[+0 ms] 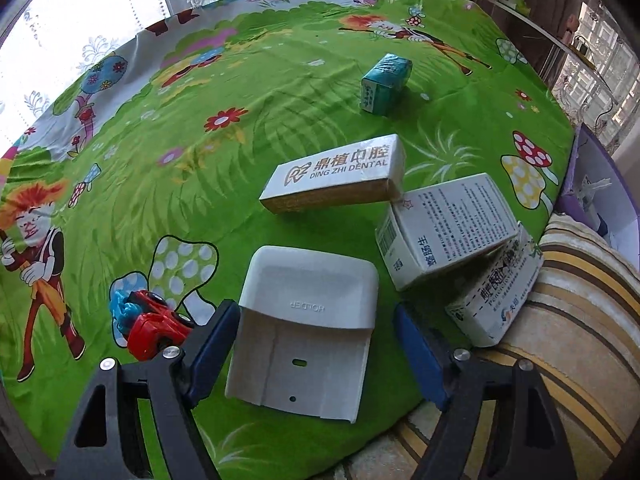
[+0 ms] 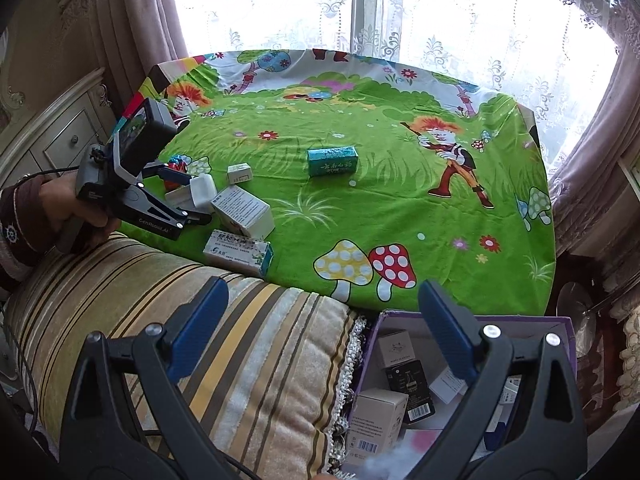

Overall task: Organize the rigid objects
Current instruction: 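Move both tools back over the bedspread toward the remaining items, then grasp the white plastic holder with the left gripper while the right gripper grasps the red toy car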

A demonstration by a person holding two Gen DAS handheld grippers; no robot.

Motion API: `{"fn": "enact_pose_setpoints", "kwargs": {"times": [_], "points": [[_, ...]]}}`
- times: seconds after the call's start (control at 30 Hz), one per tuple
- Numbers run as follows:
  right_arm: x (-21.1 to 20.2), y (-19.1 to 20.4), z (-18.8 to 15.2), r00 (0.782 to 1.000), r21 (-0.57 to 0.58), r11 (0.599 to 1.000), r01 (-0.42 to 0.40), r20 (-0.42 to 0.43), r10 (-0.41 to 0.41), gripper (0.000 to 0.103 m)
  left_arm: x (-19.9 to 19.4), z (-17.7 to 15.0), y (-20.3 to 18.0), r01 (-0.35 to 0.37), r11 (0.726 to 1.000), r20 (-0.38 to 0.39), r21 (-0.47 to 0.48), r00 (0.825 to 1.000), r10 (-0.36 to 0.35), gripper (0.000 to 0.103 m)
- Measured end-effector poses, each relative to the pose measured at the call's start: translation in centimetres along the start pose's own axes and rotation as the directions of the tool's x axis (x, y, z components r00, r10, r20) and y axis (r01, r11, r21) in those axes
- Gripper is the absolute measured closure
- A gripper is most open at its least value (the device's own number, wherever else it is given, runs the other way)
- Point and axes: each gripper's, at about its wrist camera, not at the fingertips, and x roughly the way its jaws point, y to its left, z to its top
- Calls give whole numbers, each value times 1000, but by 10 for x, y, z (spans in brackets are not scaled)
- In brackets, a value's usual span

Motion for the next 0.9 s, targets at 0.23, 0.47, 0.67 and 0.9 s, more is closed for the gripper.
{"fn": "enact_pose_setpoints", "kwargs": {"times": [0.23, 0.47, 0.67, 0.9], "points": [[14, 7, 10, 999, 12, 999, -37, -13, 37, 6, -12, -18, -4, 39, 999, -20, -37, 999, -40, 38], [27, 22, 25, 997, 10, 997, -76, -14, 76, 6, -48, -54, 17, 75, 979, 30, -191, 997, -70, 38], [47, 43, 45, 992, -3, 992, -123, -23, 123, 6, -71, -89, 51, -3, 926, 60, -379, 998, 28, 38], [73, 88, 71, 987, -89, 983, -160, -44, 156, 6, -88, -119, 86, -53, 830, 82, -555, 990, 118, 38]]}}
